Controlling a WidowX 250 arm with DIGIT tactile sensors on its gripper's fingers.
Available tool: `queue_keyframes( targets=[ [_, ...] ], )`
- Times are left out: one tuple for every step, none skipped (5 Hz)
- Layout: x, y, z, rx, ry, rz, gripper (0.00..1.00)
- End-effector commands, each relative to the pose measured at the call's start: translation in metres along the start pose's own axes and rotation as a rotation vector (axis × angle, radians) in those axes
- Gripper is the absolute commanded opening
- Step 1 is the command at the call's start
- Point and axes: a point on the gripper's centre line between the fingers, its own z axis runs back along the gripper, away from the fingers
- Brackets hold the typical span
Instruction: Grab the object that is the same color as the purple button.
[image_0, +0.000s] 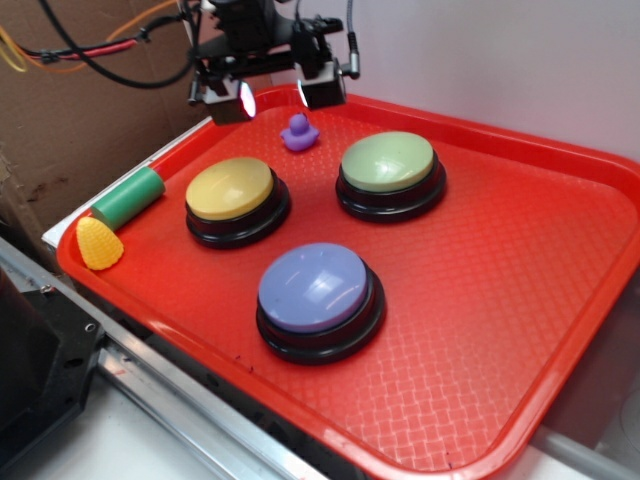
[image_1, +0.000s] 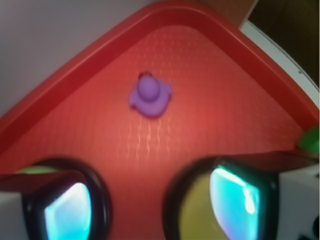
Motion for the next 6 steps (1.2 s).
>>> queue_keyframes(
  targets=[
    [0.037,-0.006,-0.013,-0.012,-0.078,0.065,1.0],
    [0.045,-0.004,-0.026,0.01,-0.083,0.072,1.0],
    [0.051,-0.004,-0.041,0.036,-0.091,0.069,1.0],
    [0.056,0.001,-0.054,0.06,-0.073,0.062,1.0],
    [0.057,0.003,-0.06,0.08,-0.074,0.082,1.0],
    [0.058,0.007,-0.06,0.109,-0.09,0.112,0.0]
  ],
)
